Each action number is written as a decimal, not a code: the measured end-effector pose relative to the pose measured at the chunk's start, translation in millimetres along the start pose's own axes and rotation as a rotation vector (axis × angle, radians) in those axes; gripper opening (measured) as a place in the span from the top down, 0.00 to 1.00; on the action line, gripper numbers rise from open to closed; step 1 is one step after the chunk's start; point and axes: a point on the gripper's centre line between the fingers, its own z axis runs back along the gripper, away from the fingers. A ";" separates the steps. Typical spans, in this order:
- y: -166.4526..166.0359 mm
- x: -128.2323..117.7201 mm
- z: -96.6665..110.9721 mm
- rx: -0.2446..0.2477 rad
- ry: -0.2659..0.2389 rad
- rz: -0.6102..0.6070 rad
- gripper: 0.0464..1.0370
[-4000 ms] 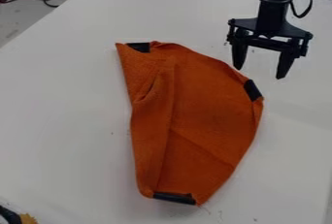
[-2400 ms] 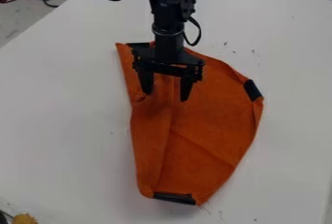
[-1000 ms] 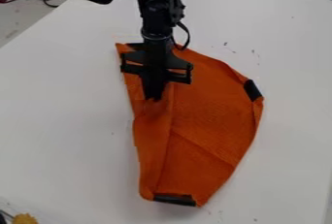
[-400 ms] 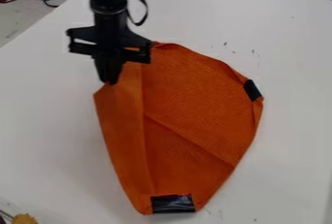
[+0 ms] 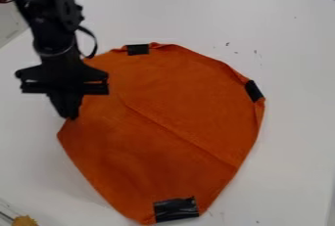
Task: Unfold cloth from top left to the bottom left.
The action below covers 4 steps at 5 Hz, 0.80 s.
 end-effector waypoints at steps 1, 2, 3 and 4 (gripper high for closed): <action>6.5 -18.1 -13.8 -0.013 0.020 0.029 0.99; 7.0 -27.2 -19.9 -0.012 0.027 0.042 0.97; 6.0 -26.2 -23.0 -0.009 0.023 0.048 0.82; -3.6 -22.6 -30.4 -0.024 0.036 0.028 0.55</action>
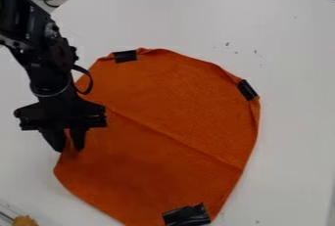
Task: Unfold cloth from top left to the bottom left.
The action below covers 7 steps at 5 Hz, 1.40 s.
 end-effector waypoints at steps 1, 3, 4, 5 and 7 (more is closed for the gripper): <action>-10.2 7.4 -4.0 -0.014 0.001 -0.012 0.24; -28.8 18.5 -12.9 -0.049 0.009 -0.040 0.03; -30.6 20.5 -13.7 -0.056 -0.002 -0.038 0.04; -21.7 14.6 -16.3 -0.045 0.019 -0.030 0.04; 4.3 -4.1 -9.9 -0.019 0.028 0.026 0.04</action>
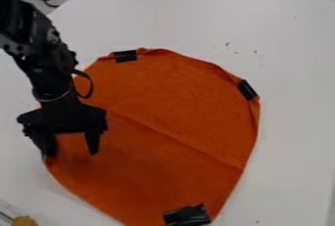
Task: Unfold cloth from top left to the bottom left.
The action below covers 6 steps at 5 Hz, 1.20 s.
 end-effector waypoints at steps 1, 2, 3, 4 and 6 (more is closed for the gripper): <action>9.3 -6.7 -4.1 0.001 0.007 0.012 0.04; 11.3 -7.8 -4.1 0.003 0.015 0.012 0.04; 14.0 -5.6 5.1 0.030 0.010 -0.004 0.04; 6.5 16.6 37.5 0.097 -0.061 -0.112 0.04; -21.9 38.9 81.3 0.089 -0.140 -0.331 0.04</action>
